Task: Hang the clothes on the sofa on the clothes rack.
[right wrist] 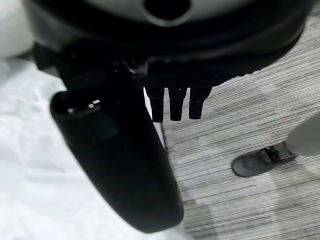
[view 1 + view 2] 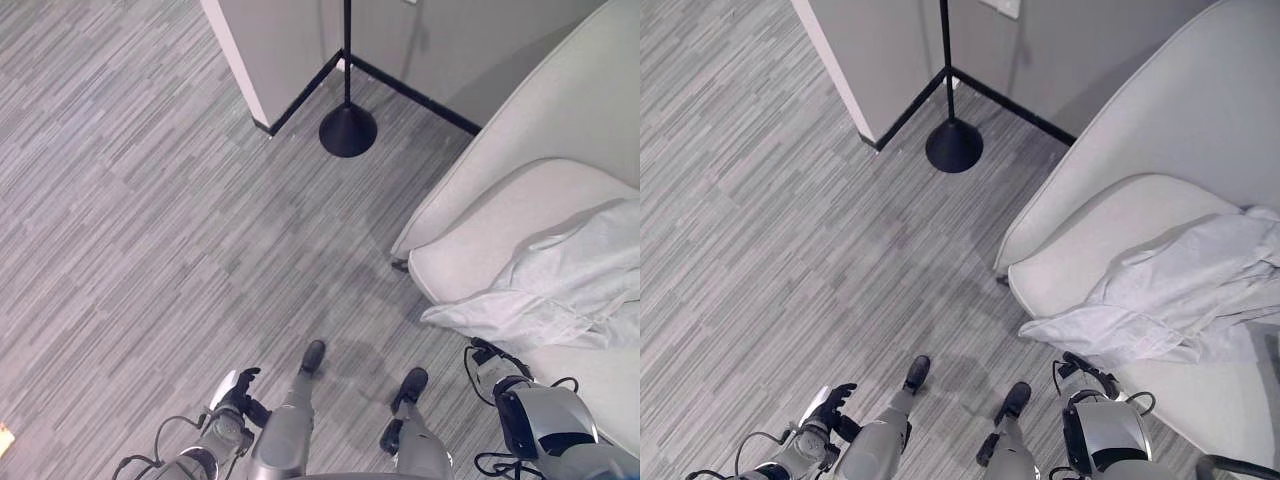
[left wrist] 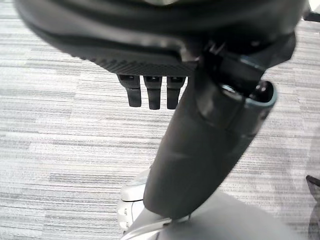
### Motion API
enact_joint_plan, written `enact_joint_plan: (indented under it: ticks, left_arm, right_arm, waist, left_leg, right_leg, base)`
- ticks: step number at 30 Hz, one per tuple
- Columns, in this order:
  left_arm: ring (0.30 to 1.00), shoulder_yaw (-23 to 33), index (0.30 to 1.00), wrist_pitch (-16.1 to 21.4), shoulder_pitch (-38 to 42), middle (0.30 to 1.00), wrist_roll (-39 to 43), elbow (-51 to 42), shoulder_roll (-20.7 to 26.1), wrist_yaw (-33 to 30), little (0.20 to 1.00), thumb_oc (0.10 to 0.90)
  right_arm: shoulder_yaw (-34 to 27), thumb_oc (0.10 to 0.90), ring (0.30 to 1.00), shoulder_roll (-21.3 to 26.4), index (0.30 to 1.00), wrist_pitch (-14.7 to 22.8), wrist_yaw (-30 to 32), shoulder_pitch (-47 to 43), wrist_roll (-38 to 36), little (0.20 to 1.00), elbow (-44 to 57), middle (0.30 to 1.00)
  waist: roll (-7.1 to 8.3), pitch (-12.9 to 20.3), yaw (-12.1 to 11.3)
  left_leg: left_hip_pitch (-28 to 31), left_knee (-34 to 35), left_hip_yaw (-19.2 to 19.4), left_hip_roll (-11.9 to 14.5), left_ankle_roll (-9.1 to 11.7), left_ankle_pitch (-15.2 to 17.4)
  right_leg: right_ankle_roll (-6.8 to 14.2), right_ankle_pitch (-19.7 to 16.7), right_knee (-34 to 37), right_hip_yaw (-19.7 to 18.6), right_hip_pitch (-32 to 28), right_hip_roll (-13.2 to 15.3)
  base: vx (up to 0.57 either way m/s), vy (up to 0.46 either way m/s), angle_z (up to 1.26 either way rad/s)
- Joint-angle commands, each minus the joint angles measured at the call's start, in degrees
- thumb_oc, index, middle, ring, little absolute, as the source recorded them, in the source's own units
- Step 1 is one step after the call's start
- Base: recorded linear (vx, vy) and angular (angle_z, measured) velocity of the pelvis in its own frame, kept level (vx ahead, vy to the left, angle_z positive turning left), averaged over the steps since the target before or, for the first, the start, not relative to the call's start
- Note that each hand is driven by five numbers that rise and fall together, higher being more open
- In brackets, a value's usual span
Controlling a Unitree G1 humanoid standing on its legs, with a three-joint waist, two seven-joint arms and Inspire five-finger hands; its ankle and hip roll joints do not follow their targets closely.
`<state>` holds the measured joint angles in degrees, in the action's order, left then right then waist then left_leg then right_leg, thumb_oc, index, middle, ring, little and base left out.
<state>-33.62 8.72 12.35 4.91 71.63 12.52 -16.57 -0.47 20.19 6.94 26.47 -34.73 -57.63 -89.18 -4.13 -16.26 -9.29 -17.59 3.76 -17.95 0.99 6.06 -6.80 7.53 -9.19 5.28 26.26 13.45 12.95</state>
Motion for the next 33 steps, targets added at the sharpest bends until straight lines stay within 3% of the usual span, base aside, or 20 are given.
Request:
enact_joint_plan:
  ticks: [1, 11, 13, 14, 16, 23, 24, 33]
  left_arm:
    - [0.900, -2.75, 0.900, 2.00, 4.33, 0.900, 1.46, 2.27, 0.16, -1.38, 0.900, 0.800]
    - [0.900, -3.30, 0.900, 2.98, 6.33, 0.900, 2.25, 1.48, 0.93, -2.39, 0.900, 0.800]
    - [0.900, -3.75, 0.900, 3.16, 6.69, 0.900, 2.09, 1.12, 1.02, -2.34, 0.900, 0.800]
    - [0.900, -4.08, 0.900, 3.24, 6.98, 0.900, 1.91, 0.90, 1.08, -2.38, 0.900, 0.800]
    - [0.900, -4.36, 0.900, 3.31, 7.48, 0.900, 1.71, 0.54, 1.15, -2.33, 0.900, 0.800]
    - [0.900, -5.16, 0.900, 3.67, 8.41, 0.900, 1.00, -1.02, 2.02, -1.45, 0.900, 0.800]
    - [0.900, -5.40, 0.900, 3.69, 8.90, 0.900, 0.71, -1.21, 2.30, -1.07, 0.900, 0.800]
    - [0.900, -4.17, 0.900, 3.79, 10.01, 0.900, 0.90, -2.51, 2.82, -0.48, 0.900, 0.800]
  right_arm:
    - [-0.26, 0.800, 0.900, 1.07, 0.900, 3.69, 1.37, -1.45, -3.16, 0.900, -1.16, 0.900]
    - [0.89, 0.800, 0.900, 0.93, 0.900, 2.54, 1.19, -4.72, -4.63, 0.900, -3.01, 0.900]
    - [-0.14, 0.800, 0.900, 1.36, 0.900, 2.54, 0.57, -5.87, -7.19, 0.900, -3.64, 0.900]
    - [-0.65, 0.800, 0.900, 1.58, 0.900, 2.82, 0.42, -6.62, -8.81, 0.900, -3.64, 0.900]
    - [-1.78, 0.800, 0.900, 2.03, 0.900, 3.00, 0.08, -7.82, -11.16, 0.900, -3.43, 0.900]
    - [-4.52, 0.800, 0.900, 4.84, 0.900, 3.43, -2.88, -13.22, -17.85, 0.900, -2.47, 0.900]
    - [-4.90, 0.400, 0.300, 5.71, 0.300, 3.22, -4.52, -14.64, -19.78, 0.300, -2.28, 0.300]
    - [-7.57, 0.400, 0.300, 5.27, 0.300, 6.67, -8.39, -15.80, -25.79, 0.300, 1.76, 0.300]
  waist:
    - [2.75, -2.60, -1.18]
    - [2.84, -3.70, -2.83]
    - [2.82, -3.63, -3.47]
    - [2.66, -4.13, -4.09]
    - [2.67, -3.90, -4.59]
    - [2.49, -4.31, -7.53]
    - [2.48, -4.40, -8.29]
    - [2.61, -4.94, -8.97]
  left_leg:
    - [-0.80, 1.24, 0.84, -0.89, -1.18, 3.26]
    - [-4.81, 1.24, -0.13, -1.89, -0.99, 2.27]
    - [-5.14, 1.24, -0.51, -1.77, -0.86, 3.44]
    - [-5.93, 1.24, -0.96, -2.19, -0.89, 2.12]
    - [-6.19, 1.24, -1.44, -2.09, -0.82, 3.40]
    - [-8.97, 1.24, -3.57, -3.21, -0.60, 2.82]
    - [-9.67, 1.24, -4.03, -3.54, -0.52, 2.71]
    - [-11.26, 1.24, -4.41, -3.75, -0.37, 2.49]
  right_leg:
    - [4.64, 0.20, -0.55, -4.49, -2.22, 5.33]
    - [5.25, -0.49, -0.45, -3.60, 0.71, 5.97]
    - [5.79, 0.95, -0.31, -3.81, 0.34, 5.66]
    - [5.44, -0.28, -0.46, -2.69, 1.01, 6.09]
    - [5.99, 1.15, -0.33, -2.83, 0.67, 5.76]
    - [6.37, 1.64, -0.31, -0.64, 1.34, 5.68]
    - [6.42, 1.90, -0.30, -0.16, 1.56, 5.61]
    - [6.43, 2.20, -0.33, 0.11, 2.67, 5.13]
  base:
    - [-0.01, 0.017, 0.05]
    - [0.00, 0.011, 0.05]
    - [0.05, -0.032, 0.04]
    - [0.10, -0.063, 0.09]
    - [0.06, -0.043, 0.20]
    - [0.02, -0.023, 0.20]
    - [0.02, -0.020, 0.21]
    - [0.01, -0.002, 0.09]
